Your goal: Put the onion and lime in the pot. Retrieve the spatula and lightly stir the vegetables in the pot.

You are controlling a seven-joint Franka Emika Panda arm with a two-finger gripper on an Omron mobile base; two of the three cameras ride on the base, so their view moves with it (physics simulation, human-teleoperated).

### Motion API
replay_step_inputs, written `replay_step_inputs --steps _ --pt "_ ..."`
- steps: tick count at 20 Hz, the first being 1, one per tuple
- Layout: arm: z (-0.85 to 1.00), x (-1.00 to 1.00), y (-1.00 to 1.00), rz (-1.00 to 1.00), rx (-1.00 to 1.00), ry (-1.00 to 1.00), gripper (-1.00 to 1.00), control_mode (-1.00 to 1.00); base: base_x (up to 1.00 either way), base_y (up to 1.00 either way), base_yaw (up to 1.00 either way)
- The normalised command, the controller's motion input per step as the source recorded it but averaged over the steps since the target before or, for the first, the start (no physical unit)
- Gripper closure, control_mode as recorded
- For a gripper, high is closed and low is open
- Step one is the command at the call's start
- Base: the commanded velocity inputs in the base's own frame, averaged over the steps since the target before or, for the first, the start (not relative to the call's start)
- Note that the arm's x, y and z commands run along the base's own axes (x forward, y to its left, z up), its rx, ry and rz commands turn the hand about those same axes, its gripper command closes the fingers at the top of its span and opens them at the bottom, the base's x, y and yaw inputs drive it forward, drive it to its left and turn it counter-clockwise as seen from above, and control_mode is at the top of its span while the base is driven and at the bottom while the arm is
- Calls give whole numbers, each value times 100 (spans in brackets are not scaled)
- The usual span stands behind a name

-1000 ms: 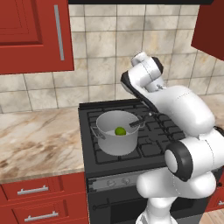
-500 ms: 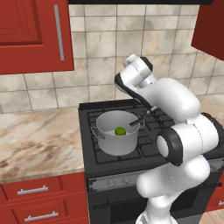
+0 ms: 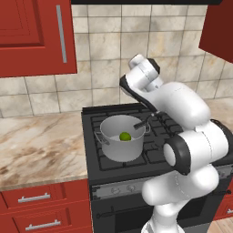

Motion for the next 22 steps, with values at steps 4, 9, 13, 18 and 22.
replay_step_inputs --steps 4,9,13,18,22 --pt "-9 16 6 0 -9 -5 100 -100 0 0 0" --pt "0 30 20 0 -23 0 100 -100 0 0 0" --pt "-7 16 12 0 -12 -3 100 -100 0 0 0" --pt "-19 0 0 1 -1 -12 100 -100 0 0 0" --pt "0 24 9 17 -6 -5 100 -100 0 0 0"
